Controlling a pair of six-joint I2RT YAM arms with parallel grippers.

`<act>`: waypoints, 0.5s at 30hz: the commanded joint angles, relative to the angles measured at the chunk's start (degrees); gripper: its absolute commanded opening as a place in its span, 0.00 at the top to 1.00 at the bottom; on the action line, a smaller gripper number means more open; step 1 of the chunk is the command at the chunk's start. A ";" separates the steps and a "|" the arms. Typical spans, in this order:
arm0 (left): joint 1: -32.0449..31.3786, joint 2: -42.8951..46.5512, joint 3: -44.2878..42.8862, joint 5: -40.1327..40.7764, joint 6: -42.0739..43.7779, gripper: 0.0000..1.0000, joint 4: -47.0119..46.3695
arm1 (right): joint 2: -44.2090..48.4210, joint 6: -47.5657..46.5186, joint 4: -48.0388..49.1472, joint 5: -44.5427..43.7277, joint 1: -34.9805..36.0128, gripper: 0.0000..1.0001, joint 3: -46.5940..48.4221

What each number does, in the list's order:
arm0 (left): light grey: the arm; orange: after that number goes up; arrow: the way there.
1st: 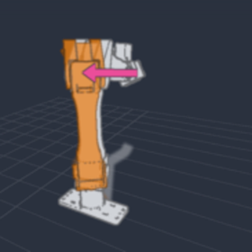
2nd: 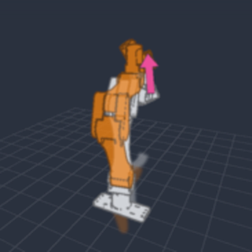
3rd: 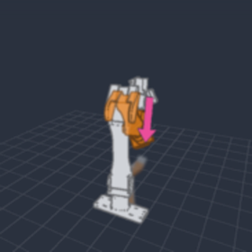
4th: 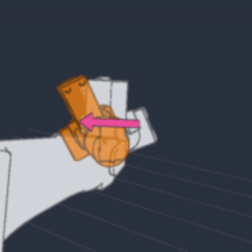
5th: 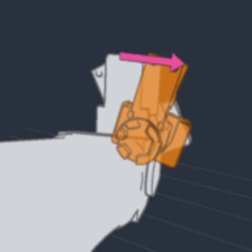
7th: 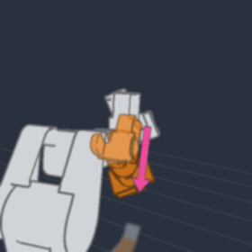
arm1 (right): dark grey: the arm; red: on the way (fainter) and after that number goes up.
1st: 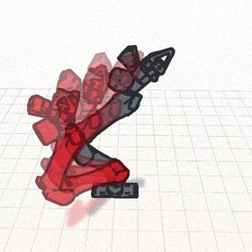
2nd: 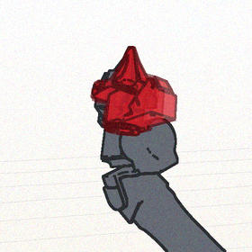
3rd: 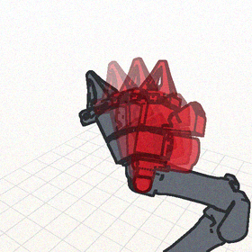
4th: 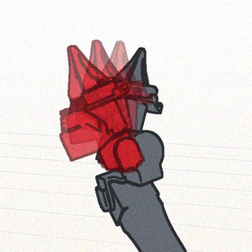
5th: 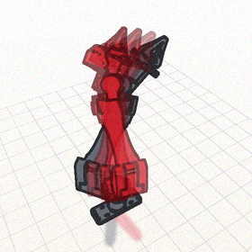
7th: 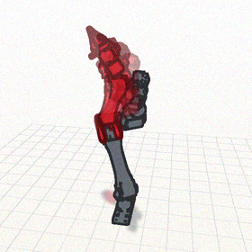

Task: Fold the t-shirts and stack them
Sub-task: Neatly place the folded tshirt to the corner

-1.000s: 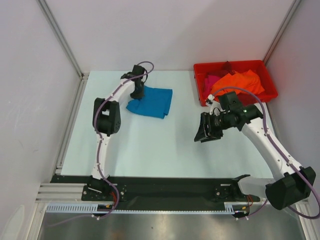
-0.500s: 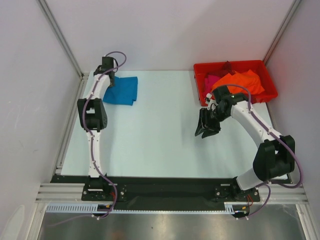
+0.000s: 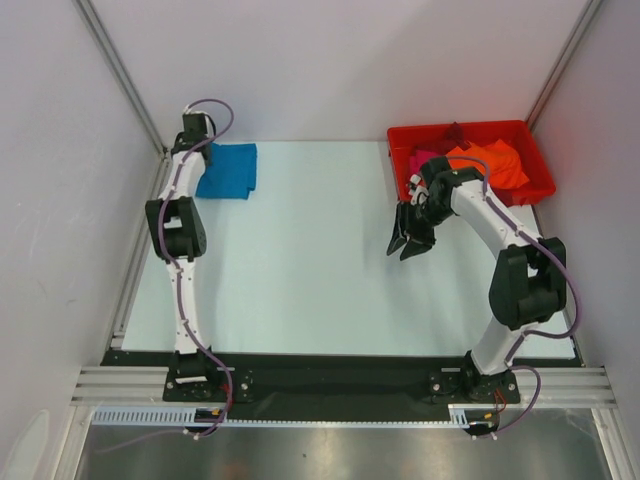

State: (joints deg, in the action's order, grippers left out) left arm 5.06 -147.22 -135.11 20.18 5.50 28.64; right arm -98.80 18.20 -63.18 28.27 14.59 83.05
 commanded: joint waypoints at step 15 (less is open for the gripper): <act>3.64 -1.76 -4.28 -2.96 -1.28 0.60 -9.57 | -3.41 3.77 0.77 0.82 -0.26 0.55 3.97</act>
State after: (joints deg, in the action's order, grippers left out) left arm 8.05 -148.68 -135.61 18.28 5.43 22.96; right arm -101.80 20.47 -63.05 28.32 14.48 85.97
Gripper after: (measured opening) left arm 0.286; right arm 0.453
